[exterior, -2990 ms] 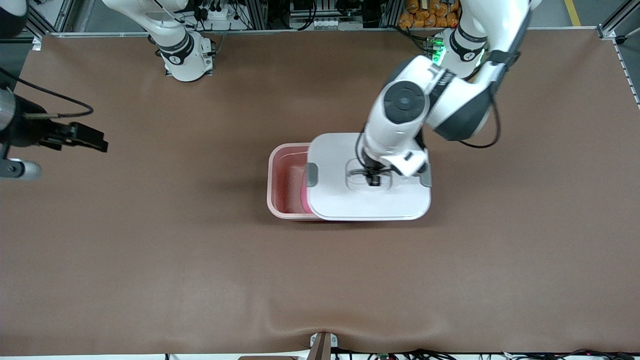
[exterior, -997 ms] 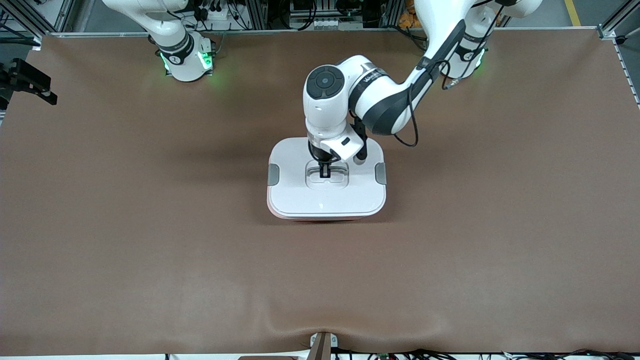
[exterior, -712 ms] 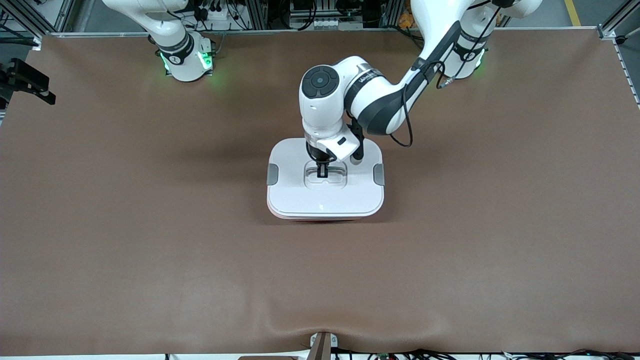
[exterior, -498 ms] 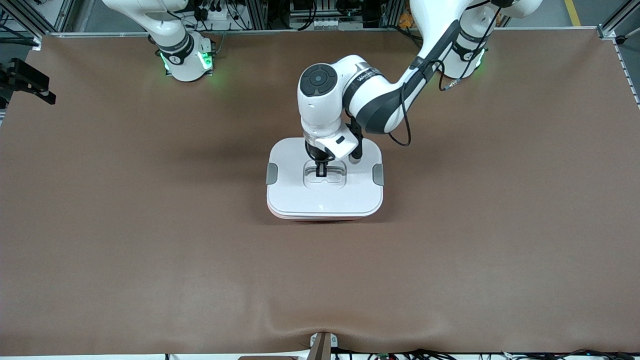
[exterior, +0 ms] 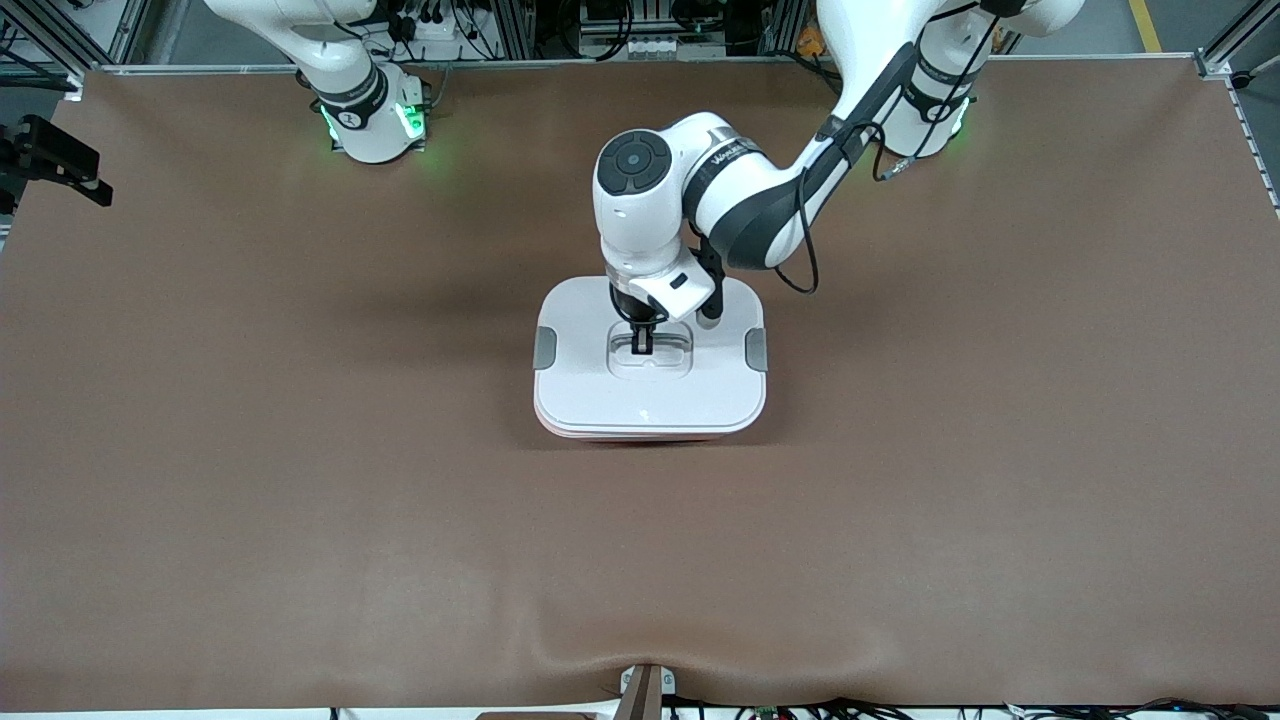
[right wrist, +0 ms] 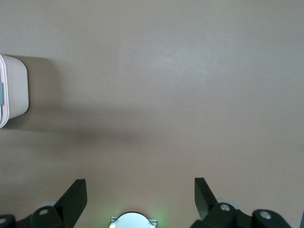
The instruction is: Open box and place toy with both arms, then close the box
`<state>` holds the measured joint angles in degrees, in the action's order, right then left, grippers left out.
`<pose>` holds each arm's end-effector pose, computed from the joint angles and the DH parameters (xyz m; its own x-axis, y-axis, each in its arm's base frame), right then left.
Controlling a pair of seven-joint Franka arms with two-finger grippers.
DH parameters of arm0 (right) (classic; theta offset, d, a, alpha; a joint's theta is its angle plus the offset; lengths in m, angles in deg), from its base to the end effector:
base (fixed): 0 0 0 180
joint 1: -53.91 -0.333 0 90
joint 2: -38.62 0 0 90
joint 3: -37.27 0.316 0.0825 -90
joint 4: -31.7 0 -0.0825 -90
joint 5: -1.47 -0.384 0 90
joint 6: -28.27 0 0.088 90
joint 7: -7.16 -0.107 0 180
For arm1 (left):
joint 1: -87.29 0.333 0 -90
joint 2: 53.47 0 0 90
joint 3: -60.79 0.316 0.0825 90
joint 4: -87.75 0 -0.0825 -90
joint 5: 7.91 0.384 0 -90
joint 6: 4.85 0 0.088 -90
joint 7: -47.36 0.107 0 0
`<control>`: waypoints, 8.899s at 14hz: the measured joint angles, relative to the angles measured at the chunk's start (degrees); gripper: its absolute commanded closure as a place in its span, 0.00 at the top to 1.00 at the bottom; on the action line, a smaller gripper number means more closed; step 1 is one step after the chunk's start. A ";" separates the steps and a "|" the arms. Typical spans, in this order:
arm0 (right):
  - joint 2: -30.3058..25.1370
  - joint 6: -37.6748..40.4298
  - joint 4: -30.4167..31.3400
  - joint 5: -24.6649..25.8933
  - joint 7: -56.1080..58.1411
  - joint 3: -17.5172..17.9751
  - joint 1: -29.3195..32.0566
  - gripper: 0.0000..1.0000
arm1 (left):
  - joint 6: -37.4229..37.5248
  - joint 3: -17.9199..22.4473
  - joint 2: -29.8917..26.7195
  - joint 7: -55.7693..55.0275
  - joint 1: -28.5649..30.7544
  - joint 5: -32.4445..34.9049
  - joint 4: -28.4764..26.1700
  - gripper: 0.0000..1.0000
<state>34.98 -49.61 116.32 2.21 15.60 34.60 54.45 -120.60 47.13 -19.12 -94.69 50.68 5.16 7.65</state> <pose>0.5098 -0.0312 0.6836 0.9945 0.0888 -0.0550 0.0890 -0.9960 0.0017 0.4960 -0.5233 0.3674 0.0206 0.9997 0.0160 0.9963 -0.0218 0.0832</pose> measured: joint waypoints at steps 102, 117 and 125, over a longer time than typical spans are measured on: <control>0.07 0.98 0.00 -0.58 -3.77 -0.24 0.03 1.00 | 29.42 0.99 -22.85 102.45 42.42 -6.37 2.06 1.00; 0.08 0.99 0.00 -0.58 -3.77 -0.25 0.04 1.00 | 31.43 12.74 -42.86 131.88 32.36 -9.39 -16.45 1.00; 0.08 0.99 0.00 -0.58 -3.77 -0.25 0.04 1.00 | 32.71 13.19 -45.89 131.90 31.83 -9.44 -17.89 1.00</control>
<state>35.06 -48.62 116.32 1.63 11.83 34.35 54.49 -87.89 60.32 -65.01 37.21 82.51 -4.29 -10.24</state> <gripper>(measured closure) 0.000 0.000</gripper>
